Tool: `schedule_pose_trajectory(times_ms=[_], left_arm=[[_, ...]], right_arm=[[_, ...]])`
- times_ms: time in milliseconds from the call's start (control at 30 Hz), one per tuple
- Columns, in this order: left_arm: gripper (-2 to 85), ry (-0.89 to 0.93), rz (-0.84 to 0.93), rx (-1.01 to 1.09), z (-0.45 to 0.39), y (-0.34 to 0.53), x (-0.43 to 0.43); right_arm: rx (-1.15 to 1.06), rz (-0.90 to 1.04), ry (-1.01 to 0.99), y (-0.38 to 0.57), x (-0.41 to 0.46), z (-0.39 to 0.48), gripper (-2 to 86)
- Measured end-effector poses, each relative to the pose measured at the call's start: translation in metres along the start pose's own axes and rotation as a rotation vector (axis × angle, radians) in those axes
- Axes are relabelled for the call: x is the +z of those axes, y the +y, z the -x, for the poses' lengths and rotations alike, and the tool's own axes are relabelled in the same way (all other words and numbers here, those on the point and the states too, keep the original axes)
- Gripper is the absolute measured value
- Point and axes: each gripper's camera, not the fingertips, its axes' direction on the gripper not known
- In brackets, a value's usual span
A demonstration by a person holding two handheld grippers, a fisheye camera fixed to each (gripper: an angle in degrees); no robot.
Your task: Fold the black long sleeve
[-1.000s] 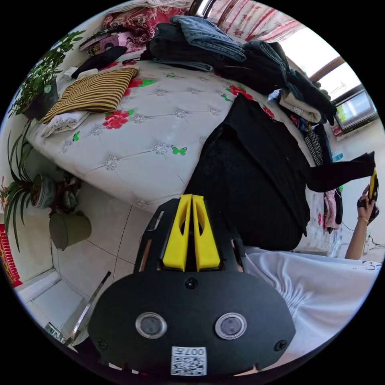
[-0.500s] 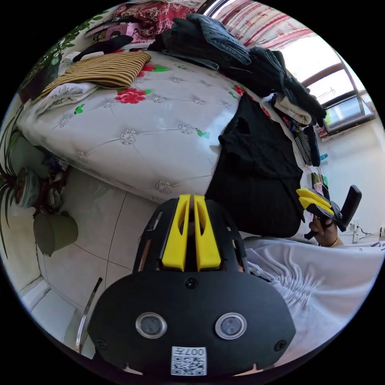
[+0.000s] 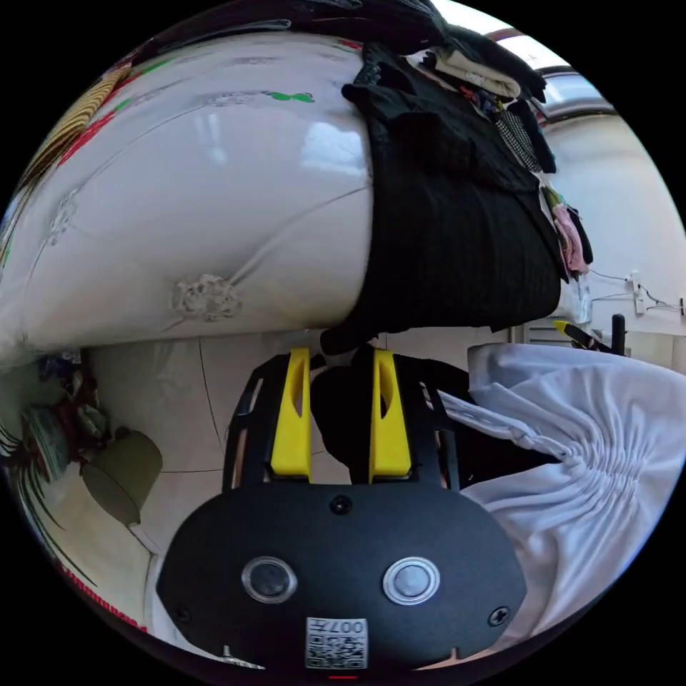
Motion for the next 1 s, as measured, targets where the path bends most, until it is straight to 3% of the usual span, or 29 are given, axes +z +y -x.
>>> schedule_pose_trajectory(times_ms=[167,300,400,467,600,700,800,933,1000], left_arm=[[3.6,-0.195,0.158,0.108,-0.027,-0.042,0.019],[-0.4,-0.204,0.210,0.140,-0.031,-0.050,0.014],[-0.8,-0.120,0.190,0.196,-0.027,-0.042,-0.008],[-0.9,0.028,0.179,0.262,-0.021,-0.031,-0.035],[-0.9,0.290,0.171,0.352,-0.012,-0.023,-0.087],[-0.9,0.475,0.074,0.411,0.001,-0.040,-0.142],[-0.7,0.575,-0.153,0.372,0.027,-0.088,-0.193],[1.5,0.649,-0.503,-0.124,0.096,-0.155,-0.204],[3.4,0.690,-0.581,-0.240,0.106,-0.165,-0.200]], right_arm=[[-0.022,0.081,-0.003,-0.037,0.055,0.004,7.4],[-0.046,0.173,0.002,-0.064,0.084,-0.001,3.0],[-0.089,0.153,-0.069,-0.063,0.074,-0.012,0.8],[-0.105,0.139,-0.166,-0.060,0.060,-0.024,0.2],[-0.096,0.074,-0.472,-0.064,0.010,-0.061,-0.2],[-0.085,-0.014,-0.696,-0.092,-0.032,-0.085,-0.1],[-0.074,-0.124,-0.807,-0.149,-0.064,-0.097,0.3],[0.029,-0.273,-0.671,-0.229,-0.076,-0.095,2.6],[0.065,-0.319,-0.581,-0.245,-0.078,-0.091,3.8]])
